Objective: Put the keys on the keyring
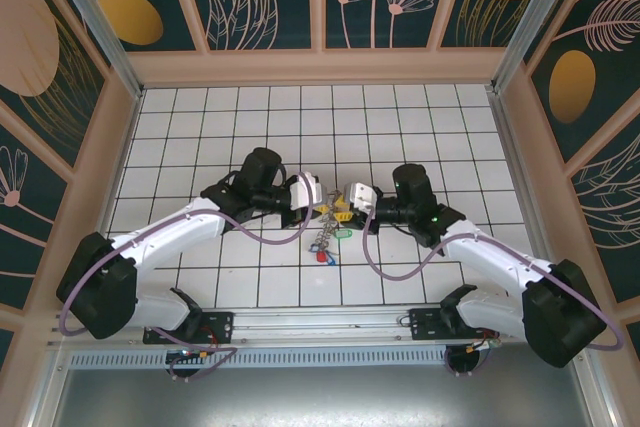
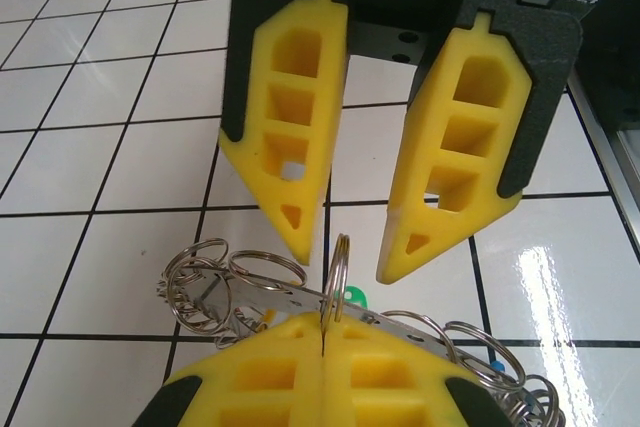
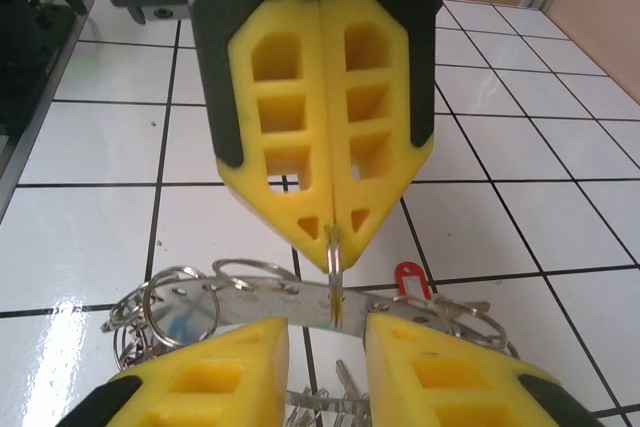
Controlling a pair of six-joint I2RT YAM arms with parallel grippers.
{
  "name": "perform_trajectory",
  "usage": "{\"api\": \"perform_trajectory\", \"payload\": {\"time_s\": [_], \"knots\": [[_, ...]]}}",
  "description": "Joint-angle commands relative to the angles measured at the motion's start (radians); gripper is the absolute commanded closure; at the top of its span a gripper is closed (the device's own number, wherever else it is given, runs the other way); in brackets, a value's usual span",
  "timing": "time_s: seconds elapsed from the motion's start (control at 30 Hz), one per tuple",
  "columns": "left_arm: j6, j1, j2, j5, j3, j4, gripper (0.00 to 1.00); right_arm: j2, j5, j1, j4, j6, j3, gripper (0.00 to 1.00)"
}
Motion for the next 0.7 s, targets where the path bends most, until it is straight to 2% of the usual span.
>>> {"api": "perform_trajectory", "payload": {"time_s": [0.0, 0.2, 0.4, 0.47, 0.57, 0.67], "knots": [[0.034, -0.01, 0.018, 0.004, 0.043, -0.016, 1.0, 0.006, 0.003, 0.005, -0.053, -0.023, 0.05, 0.7], [0.041, -0.017, 0.03, -0.004, 0.05, -0.028, 1.0, 0.055, 0.039, 0.016, -0.16, -0.078, 0.129, 0.69], [0.042, -0.016, 0.033, -0.008, 0.056, -0.039, 1.0, 0.103, 0.038, 0.029, -0.257, -0.126, 0.183, 0.83], [0.039, -0.016, 0.035, -0.009, 0.055, -0.039, 1.0, 0.113, 0.035, 0.035, -0.271, -0.132, 0.188, 0.99], [0.025, -0.017, 0.03, -0.005, 0.051, -0.026, 1.0, 0.105, 0.024, 0.038, -0.238, -0.116, 0.166, 1.0], [0.0, -0.017, 0.009, 0.004, 0.025, 0.018, 1.0, 0.049, 0.003, 0.028, -0.086, -0.038, 0.086, 1.0]]}}
